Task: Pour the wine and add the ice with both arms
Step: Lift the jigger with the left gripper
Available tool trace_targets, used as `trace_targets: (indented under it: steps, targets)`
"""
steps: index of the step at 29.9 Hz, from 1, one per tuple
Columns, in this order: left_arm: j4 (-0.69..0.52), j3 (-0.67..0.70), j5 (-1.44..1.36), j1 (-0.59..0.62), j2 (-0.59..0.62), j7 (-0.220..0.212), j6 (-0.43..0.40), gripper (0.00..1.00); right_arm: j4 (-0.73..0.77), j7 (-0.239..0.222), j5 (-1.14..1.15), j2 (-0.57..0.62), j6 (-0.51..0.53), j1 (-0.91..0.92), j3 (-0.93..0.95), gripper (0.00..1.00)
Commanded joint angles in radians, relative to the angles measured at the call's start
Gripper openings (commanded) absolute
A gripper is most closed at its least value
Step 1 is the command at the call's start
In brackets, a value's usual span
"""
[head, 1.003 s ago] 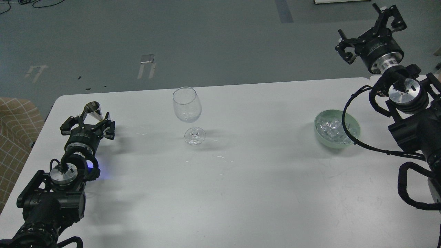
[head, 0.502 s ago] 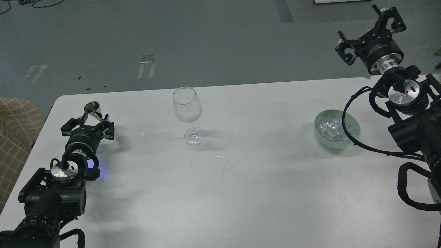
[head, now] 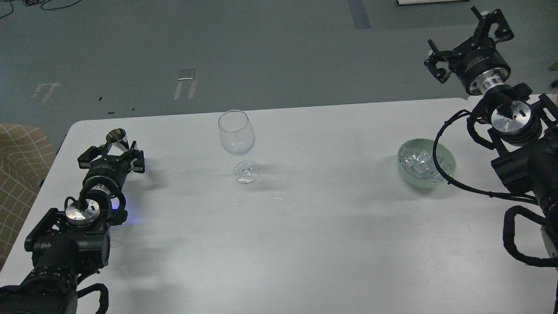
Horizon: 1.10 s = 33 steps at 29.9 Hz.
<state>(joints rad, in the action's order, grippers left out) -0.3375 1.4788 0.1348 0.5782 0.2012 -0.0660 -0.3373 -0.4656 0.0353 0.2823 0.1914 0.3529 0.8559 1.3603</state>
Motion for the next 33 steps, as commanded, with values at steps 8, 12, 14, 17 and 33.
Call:
trace_targets:
  steps: [8,12,14,17,33]
  targets:
    - [0.0,-0.002,-0.007,-0.001,0.0,-0.001,-0.023,0.35,-0.001,0.0,0.0,0.002,0.0,0.0,-0.001,1.0]
    - [0.0,-0.003,-0.007,-0.003,0.0,-0.001,-0.023,0.35,0.001,0.0,0.0,0.002,0.0,0.0,-0.001,1.0]
    - [-0.002,-0.003,-0.009,-0.004,-0.002,-0.001,-0.025,0.35,0.001,0.0,0.0,0.002,0.0,0.0,-0.001,1.0]
    - [-0.002,-0.003,-0.007,-0.008,0.0,-0.001,-0.029,0.35,0.001,0.0,0.0,0.002,0.0,0.0,-0.001,1.0]
    - [-0.034,-0.002,-0.004,-0.001,0.01,-0.003,-0.151,0.14,-0.002,0.0,0.0,0.002,0.0,-0.002,-0.001,1.0]
